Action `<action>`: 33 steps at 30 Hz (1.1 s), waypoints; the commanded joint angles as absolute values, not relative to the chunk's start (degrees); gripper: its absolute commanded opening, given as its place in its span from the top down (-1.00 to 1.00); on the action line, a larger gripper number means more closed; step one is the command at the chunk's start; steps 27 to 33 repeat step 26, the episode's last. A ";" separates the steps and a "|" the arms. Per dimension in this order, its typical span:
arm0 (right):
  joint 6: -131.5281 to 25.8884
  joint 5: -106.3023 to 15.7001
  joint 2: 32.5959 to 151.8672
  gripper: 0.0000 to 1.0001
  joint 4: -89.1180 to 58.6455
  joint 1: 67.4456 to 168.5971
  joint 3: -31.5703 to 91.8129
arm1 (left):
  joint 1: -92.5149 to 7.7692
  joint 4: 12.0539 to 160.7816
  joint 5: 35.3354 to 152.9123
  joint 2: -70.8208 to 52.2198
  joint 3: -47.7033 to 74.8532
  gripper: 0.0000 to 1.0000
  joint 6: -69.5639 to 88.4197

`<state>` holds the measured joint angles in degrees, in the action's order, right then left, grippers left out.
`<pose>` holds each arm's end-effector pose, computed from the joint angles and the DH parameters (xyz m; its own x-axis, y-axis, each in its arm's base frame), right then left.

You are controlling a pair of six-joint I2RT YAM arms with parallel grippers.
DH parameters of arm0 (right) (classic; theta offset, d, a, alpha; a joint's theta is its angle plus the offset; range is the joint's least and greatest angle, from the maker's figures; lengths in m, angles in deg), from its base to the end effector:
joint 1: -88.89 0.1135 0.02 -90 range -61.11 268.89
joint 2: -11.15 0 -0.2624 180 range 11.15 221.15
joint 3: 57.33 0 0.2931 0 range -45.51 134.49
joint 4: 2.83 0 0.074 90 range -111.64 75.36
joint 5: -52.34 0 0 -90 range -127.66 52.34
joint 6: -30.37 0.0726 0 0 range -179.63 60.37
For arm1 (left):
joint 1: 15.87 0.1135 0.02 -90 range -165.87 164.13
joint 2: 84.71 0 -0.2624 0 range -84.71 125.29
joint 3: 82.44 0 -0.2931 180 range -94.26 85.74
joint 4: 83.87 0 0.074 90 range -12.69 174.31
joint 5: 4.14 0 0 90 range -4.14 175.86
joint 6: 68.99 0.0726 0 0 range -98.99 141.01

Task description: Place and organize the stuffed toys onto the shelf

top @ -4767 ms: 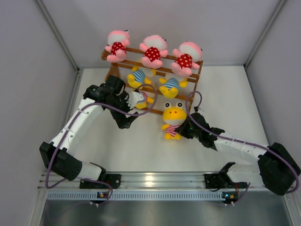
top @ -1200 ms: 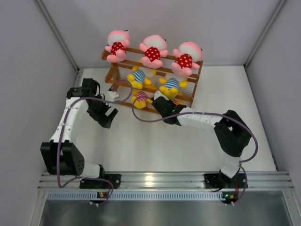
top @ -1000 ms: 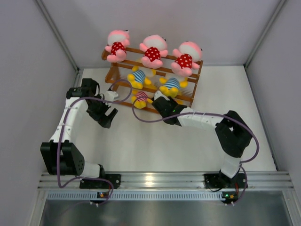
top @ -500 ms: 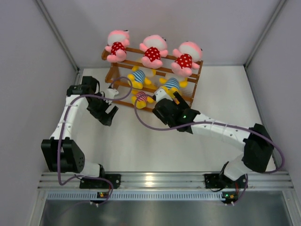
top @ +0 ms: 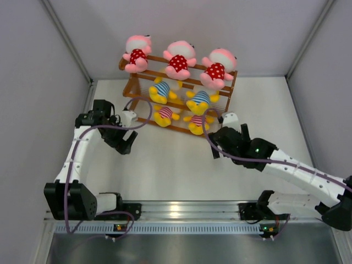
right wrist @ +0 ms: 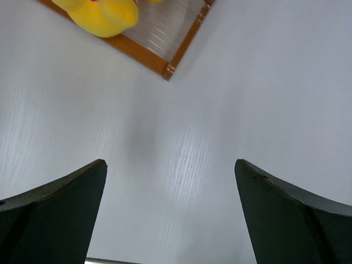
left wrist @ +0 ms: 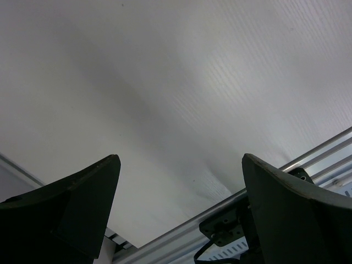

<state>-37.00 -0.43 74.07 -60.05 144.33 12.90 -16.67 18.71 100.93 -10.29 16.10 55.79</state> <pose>0.1928 0.2025 0.2836 -0.5678 -0.2843 -0.7725 -0.2342 0.9555 -0.1794 0.2885 -0.0229 0.2664 -0.7161 0.5609 -0.4155 0.6200 0.7845 -0.0096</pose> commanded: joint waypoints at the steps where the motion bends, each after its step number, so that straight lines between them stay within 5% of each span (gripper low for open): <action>1: -23.26 -1.18 71.10 -0.99 -71.91 140.68 10.74 | -16.31 22.61 99.05 -15.18 20.87 -0.96 53.27; 12: -19.56 -8.30 56.68 -0.99 -68.00 126.08 -1.82 | -16.31 30.34 93.25 -23.09 33.71 -0.96 48.88; 33: -12.79 -4.26 59.14 -1.00 -73.27 125.72 -0.86 | -16.31 32.90 95.53 -25.38 39.34 -0.96 45.88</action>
